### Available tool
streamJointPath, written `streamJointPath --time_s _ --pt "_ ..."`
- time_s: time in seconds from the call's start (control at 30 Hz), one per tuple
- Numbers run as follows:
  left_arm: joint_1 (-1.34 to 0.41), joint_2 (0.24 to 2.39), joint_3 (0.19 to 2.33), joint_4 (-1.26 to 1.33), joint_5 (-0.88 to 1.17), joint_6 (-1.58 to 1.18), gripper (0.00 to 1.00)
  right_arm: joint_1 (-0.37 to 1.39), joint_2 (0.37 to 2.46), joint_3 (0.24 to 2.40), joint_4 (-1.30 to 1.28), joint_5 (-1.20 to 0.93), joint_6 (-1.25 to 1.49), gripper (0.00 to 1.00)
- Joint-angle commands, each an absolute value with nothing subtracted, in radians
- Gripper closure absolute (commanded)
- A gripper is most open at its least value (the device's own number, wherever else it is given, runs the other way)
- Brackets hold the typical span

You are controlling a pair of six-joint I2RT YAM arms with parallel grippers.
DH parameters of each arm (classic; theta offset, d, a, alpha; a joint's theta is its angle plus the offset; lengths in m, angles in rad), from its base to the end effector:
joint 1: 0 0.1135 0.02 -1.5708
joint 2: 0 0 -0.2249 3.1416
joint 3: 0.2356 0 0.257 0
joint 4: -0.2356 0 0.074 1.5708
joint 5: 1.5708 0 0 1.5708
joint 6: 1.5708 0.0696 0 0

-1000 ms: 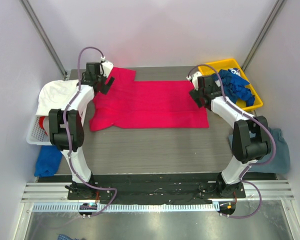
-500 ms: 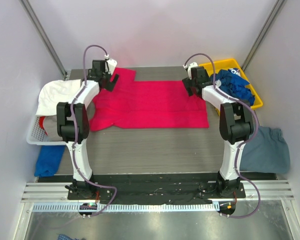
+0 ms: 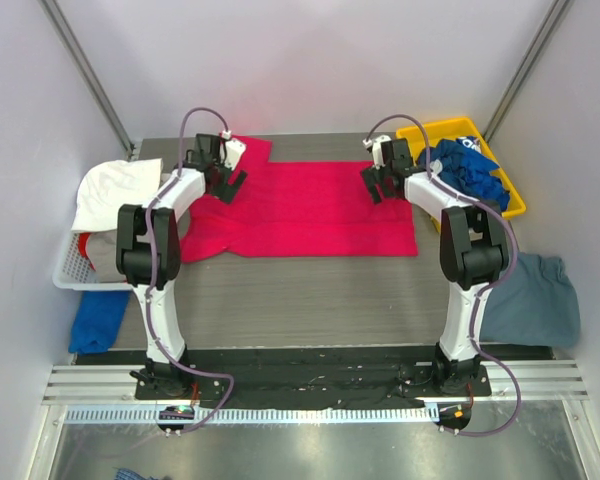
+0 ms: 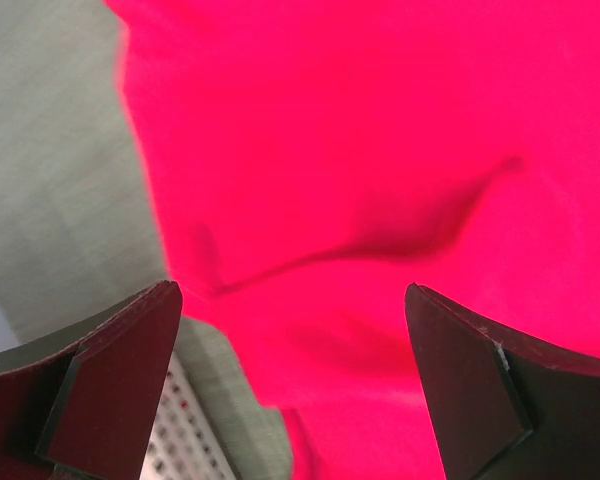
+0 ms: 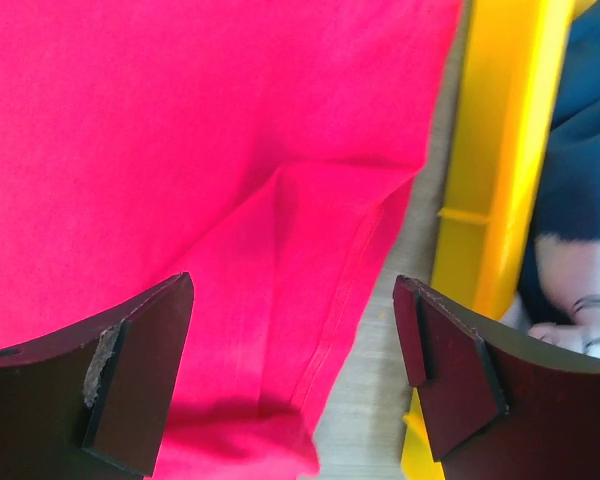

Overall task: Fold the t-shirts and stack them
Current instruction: Fold the tshirt

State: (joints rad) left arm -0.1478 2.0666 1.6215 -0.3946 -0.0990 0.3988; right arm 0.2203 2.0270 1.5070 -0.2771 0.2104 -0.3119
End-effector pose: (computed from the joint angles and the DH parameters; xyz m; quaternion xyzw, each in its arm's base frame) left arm 0.4699 -0.0630 0.1512 0.2347 0.9029 0.0905 0.3484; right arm 0.4570 0.0874 0.1417 -0.2040 0.8990 -0.1143 0.3703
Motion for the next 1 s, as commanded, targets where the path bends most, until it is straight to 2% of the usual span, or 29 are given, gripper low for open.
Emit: streamJointPath --time_s 0.0,0.4,0.97 --pt "-0.160 1.965 1.579 -0.491 -0.045 0.452 0.00 0.222 1.911 1.470 -0.350 0.144 -0.336 0.11" --pt "-0.163 1.948 1.513 -0.541 -0.051 0.523 0.00 0.239 1.825 1.358 -0.452 0.089 -0.400 0.12" --pt "-0.175 2.108 1.557 -0.549 -0.106 0.577 0.00 0.252 1.933 1.310 -0.472 0.098 -0.468 0.13"
